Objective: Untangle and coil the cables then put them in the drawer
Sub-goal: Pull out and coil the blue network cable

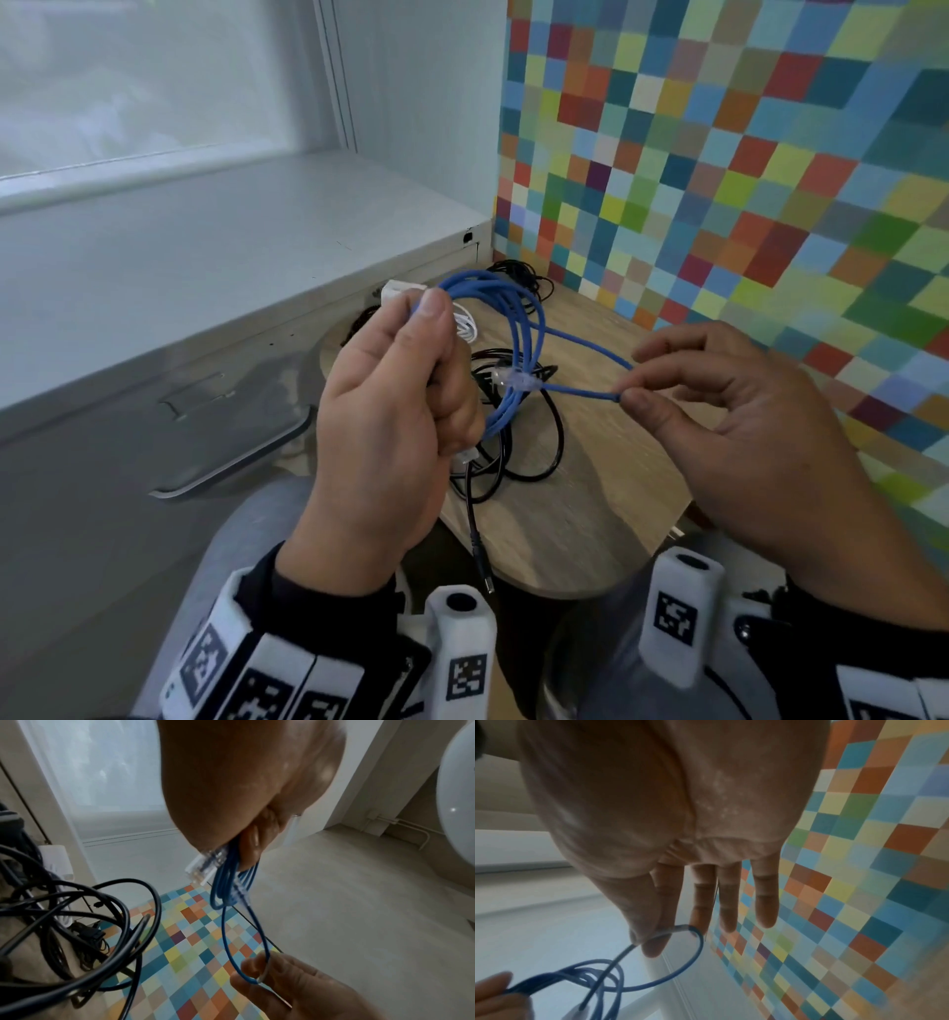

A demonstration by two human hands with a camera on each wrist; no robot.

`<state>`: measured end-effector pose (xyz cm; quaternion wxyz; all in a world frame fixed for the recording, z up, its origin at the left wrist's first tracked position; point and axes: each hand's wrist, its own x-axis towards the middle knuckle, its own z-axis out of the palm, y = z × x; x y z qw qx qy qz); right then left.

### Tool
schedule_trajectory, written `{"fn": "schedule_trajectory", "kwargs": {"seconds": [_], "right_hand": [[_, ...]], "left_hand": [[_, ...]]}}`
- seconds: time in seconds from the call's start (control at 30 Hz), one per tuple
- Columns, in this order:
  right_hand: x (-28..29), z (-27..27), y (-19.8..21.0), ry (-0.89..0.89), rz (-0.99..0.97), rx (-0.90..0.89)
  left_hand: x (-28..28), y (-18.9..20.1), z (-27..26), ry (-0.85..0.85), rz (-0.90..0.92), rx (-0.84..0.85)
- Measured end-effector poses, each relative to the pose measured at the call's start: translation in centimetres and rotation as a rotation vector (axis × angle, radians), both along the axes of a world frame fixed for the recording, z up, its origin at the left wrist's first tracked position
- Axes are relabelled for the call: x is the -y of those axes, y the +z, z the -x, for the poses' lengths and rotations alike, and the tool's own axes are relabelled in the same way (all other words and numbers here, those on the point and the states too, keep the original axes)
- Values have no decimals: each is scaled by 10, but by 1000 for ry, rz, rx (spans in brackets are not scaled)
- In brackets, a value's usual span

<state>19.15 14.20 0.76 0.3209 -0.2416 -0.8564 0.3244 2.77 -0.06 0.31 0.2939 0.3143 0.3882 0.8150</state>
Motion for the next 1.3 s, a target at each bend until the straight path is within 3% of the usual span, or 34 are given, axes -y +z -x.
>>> {"fn": "schedule_trajectory", "kwargs": {"seconds": [0.2, 0.33, 0.47, 0.6, 0.7, 0.77, 0.9, 1.0, 1.1, 1.3], "right_hand": [[18, 11, 1, -7, -5, 49], [27, 23, -4, -84, 47, -142], [31, 29, -6, -52, 264, -272], [37, 36, -10, 159, 560, -487], [42, 35, -9, 183, 608, -488], [41, 33, -10, 179, 536, -413], [38, 30, -11, 341, 422, -288], [29, 20, -5, 288, 323, -178], [18, 6, -1, 251, 328, -55], [16, -3, 4, 326, 375, -131]], "left_hand": [[-5, -4, -12, -113, -10, -57], [-5, -5, -13, -256, -40, 52], [-1, -6, -9, -465, -94, 180], [-1, -6, -11, -632, -160, 268], [0, -5, -8, -673, -215, 335], [1, -5, -4, -630, -234, 358], [3, -5, 7, -500, -321, 399], [10, -3, 24, -379, -399, 422], [18, 1, 34, -178, -351, 399], [14, 6, 24, -45, -285, 325]]}}
